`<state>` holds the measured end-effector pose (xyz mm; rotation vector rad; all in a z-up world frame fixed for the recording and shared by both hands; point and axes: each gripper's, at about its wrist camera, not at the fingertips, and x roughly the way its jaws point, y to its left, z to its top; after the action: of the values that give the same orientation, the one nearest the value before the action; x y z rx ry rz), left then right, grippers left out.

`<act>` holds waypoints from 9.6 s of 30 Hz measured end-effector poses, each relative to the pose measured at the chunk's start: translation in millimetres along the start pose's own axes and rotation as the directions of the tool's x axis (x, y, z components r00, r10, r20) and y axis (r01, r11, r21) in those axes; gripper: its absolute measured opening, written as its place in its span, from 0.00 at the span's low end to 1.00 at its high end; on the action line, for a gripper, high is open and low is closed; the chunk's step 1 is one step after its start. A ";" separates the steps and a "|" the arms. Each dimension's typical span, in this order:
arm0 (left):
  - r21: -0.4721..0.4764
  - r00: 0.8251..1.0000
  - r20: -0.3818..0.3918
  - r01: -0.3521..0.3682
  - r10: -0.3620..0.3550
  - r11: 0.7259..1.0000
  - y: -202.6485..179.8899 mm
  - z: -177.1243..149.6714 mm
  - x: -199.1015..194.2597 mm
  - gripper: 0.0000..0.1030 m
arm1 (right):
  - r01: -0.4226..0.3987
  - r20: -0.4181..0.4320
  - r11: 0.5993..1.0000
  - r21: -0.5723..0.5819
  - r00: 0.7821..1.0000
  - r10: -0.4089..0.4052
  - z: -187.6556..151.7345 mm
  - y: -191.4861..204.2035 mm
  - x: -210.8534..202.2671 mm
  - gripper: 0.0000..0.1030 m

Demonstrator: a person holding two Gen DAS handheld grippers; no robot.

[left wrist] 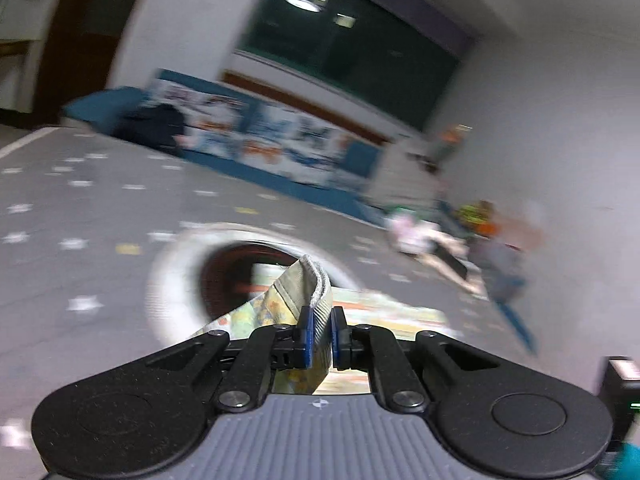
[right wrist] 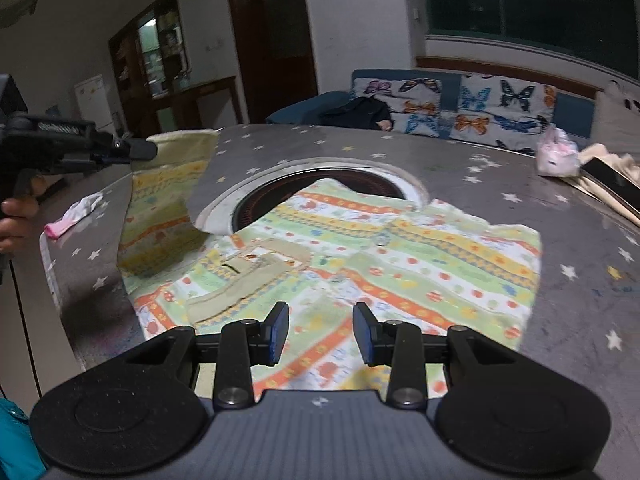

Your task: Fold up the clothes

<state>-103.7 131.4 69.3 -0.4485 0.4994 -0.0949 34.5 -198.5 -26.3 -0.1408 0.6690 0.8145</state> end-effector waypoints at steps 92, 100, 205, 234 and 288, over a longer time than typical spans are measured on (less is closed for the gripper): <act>0.274 0.969 -0.190 -0.103 0.159 0.956 12.6 -52.2 78.5 0.11 | 0.023 -0.116 0.997 -0.078 0.993 -0.032 -19.9 -11.8 20.1 0.39; 0.350 0.958 -0.276 0.018 0.084 0.937 -27.6 -77.7 60.6 0.34 | 0.009 -0.134 0.984 -0.175 0.990 -0.033 -28.3 9.6 18.1 0.39; 0.605 0.979 -0.197 0.159 -0.047 0.780 -51.1 -52.0 -8.7 0.06 | -0.184 -0.074 0.956 -0.228 0.982 0.172 41.2 32.0 -65.2 0.08; 0.373 0.929 -0.367 0.095 0.052 0.923 15.8 -19.7 144.4 0.19 | 0.004 -0.130 0.986 -0.164 0.991 -0.025 61.5 -40.2 72.9 0.22; 0.260 0.942 -0.319 -0.016 0.102 0.965 -14.3 -28.9 160.3 0.35 | 0.083 -0.088 0.996 -0.041 0.992 -0.087 27.8 -26.2 77.2 0.26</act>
<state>23.0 75.8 -17.9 -0.1632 0.8201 -0.1756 105.2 -158.1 -54.3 -0.2397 0.7277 0.7422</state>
